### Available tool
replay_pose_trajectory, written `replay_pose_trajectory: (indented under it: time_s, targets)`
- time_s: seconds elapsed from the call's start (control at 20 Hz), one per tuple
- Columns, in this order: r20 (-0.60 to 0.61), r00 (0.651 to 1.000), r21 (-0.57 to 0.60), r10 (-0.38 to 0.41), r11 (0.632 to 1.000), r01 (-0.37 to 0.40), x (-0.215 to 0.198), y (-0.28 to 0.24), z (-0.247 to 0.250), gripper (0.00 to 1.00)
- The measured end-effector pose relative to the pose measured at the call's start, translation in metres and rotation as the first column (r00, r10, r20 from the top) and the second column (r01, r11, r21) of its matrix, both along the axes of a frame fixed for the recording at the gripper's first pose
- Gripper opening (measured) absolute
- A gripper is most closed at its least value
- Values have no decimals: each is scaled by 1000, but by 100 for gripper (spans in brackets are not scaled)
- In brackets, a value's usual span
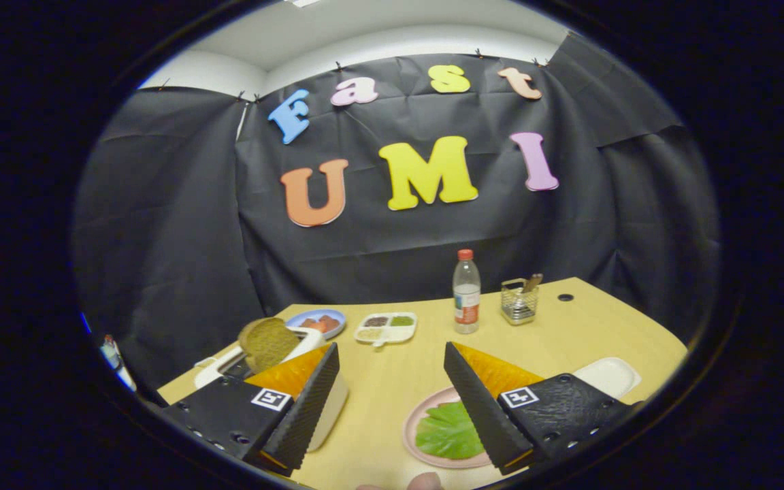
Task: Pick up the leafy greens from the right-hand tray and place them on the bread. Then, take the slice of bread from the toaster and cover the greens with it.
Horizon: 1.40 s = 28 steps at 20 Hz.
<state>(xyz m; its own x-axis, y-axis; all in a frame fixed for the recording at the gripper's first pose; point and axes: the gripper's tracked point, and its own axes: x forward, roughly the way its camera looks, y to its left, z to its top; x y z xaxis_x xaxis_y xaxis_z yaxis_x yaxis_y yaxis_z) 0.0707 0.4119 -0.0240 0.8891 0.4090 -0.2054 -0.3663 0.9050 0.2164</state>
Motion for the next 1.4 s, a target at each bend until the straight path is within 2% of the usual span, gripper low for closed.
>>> replay_pose_trajectory:
  time_s: [0.1,0.25,0.5,0.7,0.9,1.15,1.25,1.3,1.35,1.4]
  targets:
    - [22,999,-11,46,999,-46,-11,39,10,96]
    - [-21,993,-35,119,992,-119,-23,91,-1,96]
    - [-103,987,-96,119,987,-129,-15,139,-31,94]
    - [-115,990,-176,84,979,-103,-2,152,-39,95]
    - [-126,991,-212,45,975,-72,16,158,-41,76]
    - [-175,984,-178,31,982,-63,24,161,-47,27]
    - [-169,985,-162,33,985,-61,23,156,-40,16]
    - [-162,986,-164,25,985,-52,24,154,-35,15]
    - [-153,987,-161,39,985,-64,23,156,-33,9]
    - [-145,988,-160,44,985,-67,23,154,-28,9]
